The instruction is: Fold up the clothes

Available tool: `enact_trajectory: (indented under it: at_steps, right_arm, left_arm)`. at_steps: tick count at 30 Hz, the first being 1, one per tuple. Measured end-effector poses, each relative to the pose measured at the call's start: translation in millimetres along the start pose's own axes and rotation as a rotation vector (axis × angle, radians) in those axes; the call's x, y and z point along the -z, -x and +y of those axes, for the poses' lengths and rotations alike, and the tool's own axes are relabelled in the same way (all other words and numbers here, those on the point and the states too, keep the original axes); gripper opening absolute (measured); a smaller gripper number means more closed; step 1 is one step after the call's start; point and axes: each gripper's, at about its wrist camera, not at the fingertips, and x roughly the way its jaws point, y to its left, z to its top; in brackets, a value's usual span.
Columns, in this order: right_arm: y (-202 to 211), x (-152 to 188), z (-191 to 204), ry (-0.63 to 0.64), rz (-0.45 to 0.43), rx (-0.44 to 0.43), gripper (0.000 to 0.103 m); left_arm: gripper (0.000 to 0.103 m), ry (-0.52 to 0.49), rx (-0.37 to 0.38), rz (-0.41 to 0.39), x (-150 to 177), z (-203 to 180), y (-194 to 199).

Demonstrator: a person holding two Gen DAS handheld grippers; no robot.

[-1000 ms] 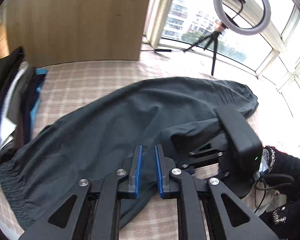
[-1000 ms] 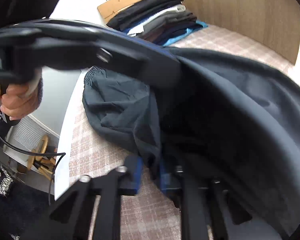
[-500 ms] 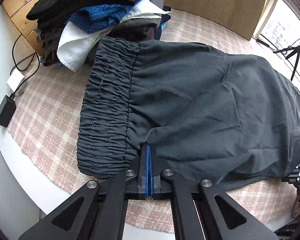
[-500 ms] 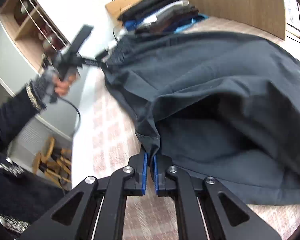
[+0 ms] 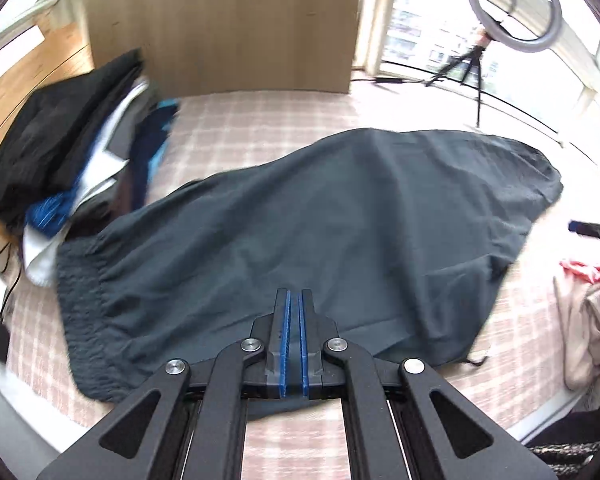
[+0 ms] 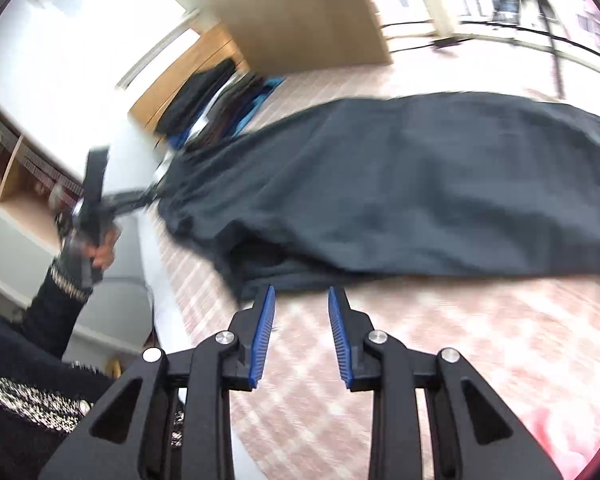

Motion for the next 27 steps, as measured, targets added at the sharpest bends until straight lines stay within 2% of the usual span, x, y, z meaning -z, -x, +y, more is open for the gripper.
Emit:
enact_trajectory:
  at_steps: [1, 2, 3, 5, 8, 9, 11, 14, 17, 22, 23, 24, 25, 26, 27]
  right_arm:
    - [24.8, -11.1, -27.8, -0.084, -0.06, 0.065, 0.03]
    - [49.7, -16.6, -56.2, -0.173, -0.118, 0.137, 0.034]
    - [71.7, -18.4, -84.5, -0.261, -0.169, 0.191, 0.038]
    - [113.2, -21.2, -140.5, -0.434, -0.262, 0.278, 0.04]
    - [153.7, -24.5, -213.8, -0.662, -0.358, 0.248, 0.04]
    - [157.9, -28.0, -229.7, -0.701, -0.373, 0.255, 0.04]
    - [152.7, -39.1, -253.8, -0.735, -0.346, 0.292, 0.04]
    - [134.4, -50.4, -278.5, -0.769, -0.265, 0.319, 0.04]
    - [118.8, -53.9, -287.9, -0.786, -0.22, 0.346, 0.04]
    - [108.7, -53.7, -285.6, -0.783, -0.233, 0.381, 0.038]
    - [108.8, -54.7, -284.7, -0.776, -0.234, 0.387, 0.027]
    - [109.4, -55.8, -284.1, -0.769, -0.234, 0.392, 0.017]
    - [109.9, -56.9, -283.6, -0.763, -0.234, 0.397, 0.003]
    - [110.4, -57.9, -283.1, -0.756, -0.235, 0.402, 0.003]
    - [113.9, -59.7, -282.4, -0.748, -0.247, 0.416, 0.003]
  left_arm:
    - [0.01, -0.052, 0.047, -0.003, -8.3, -21.2, -2.6]
    - [0.018, -0.105, 0.093, -0.005, -16.6, -42.5, -5.2]
    - [0.02, -0.165, 0.114, -0.002, -22.9, -64.0, -9.3]
    - [0.02, -0.279, 0.148, 0.007, -29.9, -103.0, -17.2]
    - [0.022, -0.439, 0.196, 0.04, -30.9, -151.9, -29.9]
    - [0.027, -0.479, 0.21, 0.069, -29.1, -162.2, -36.1]
    - [0.035, -0.538, 0.239, 0.135, -23.2, -172.6, -46.7]
    - [0.036, -0.567, 0.208, 0.191, -15.0, -171.4, -44.2]
    - [0.044, -0.593, 0.133, 0.173, -13.7, -165.1, -38.1]
    - [0.045, -0.609, 0.106, 0.173, -15.3, -160.9, -52.2]
    - [0.044, -0.627, 0.107, 0.183, -13.4, -161.5, -57.9]
    - [0.034, -0.645, 0.11, 0.195, -11.3, -162.0, -63.6]
    - [0.02, -0.648, 0.157, 0.242, -7.2, -161.4, -68.5]
    - [0.002, -0.651, 0.204, 0.288, -3.1, -160.8, -73.2]
    - [0.002, -0.651, 0.227, 0.307, 1.7, -161.6, -74.8]
